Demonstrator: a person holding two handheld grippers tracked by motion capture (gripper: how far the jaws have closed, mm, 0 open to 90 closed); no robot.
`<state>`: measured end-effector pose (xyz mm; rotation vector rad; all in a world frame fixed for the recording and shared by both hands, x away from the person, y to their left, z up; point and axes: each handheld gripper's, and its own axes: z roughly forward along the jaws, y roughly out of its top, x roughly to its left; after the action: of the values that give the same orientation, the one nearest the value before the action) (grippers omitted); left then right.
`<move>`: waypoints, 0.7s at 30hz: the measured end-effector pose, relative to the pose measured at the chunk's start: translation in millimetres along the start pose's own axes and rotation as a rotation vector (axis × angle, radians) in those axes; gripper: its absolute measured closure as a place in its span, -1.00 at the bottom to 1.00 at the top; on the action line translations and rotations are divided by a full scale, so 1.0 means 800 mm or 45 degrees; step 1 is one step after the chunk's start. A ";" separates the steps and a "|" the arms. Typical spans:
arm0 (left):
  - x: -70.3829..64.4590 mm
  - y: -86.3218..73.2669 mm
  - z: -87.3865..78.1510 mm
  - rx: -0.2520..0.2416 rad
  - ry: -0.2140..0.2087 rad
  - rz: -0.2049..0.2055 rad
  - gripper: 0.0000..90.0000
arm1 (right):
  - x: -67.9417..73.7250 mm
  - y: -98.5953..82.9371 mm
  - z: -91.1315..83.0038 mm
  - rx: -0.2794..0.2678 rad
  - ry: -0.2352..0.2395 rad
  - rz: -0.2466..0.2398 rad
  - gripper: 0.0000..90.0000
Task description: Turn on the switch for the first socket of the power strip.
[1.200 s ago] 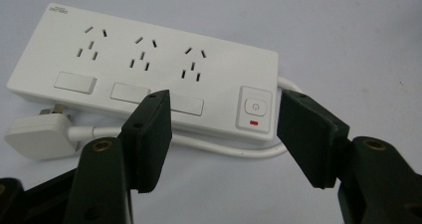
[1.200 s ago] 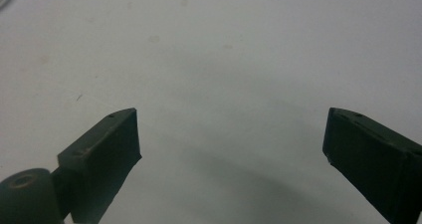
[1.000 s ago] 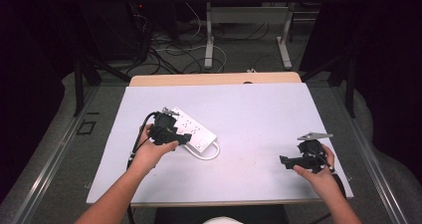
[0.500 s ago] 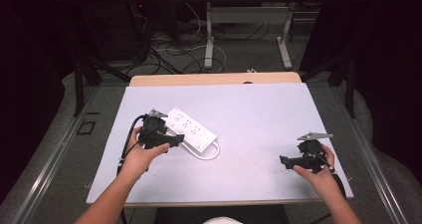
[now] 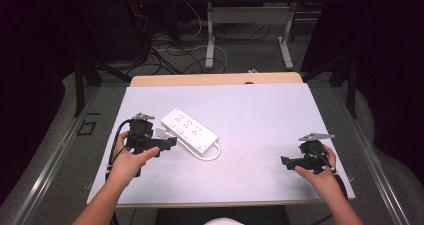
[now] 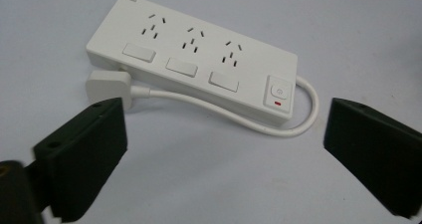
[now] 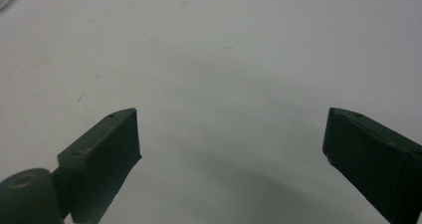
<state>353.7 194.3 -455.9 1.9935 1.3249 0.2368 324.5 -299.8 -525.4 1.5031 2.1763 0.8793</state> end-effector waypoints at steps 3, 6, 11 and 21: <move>0.003 -0.005 -0.002 -0.011 0.003 0.001 -0.99 | 0.000 0.000 0.000 -0.006 0.003 -0.009 -0.84; 0.008 -0.011 -0.004 -0.015 0.002 0.009 -0.99 | 0.000 0.000 0.000 -0.007 0.002 -0.009 -0.84; 0.017 -0.021 -0.006 -0.035 0.010 0.001 -0.99 | 0.000 0.000 0.000 -0.008 0.001 -0.006 -0.84; 0.039 -0.041 -0.012 -0.080 0.045 -0.061 -0.99 | -0.001 0.000 -0.001 -0.014 -0.003 0.007 -0.84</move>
<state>339.3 232.9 -477.4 1.9112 1.3692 0.2891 324.5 -300.2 -524.7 1.5051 2.1635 0.8892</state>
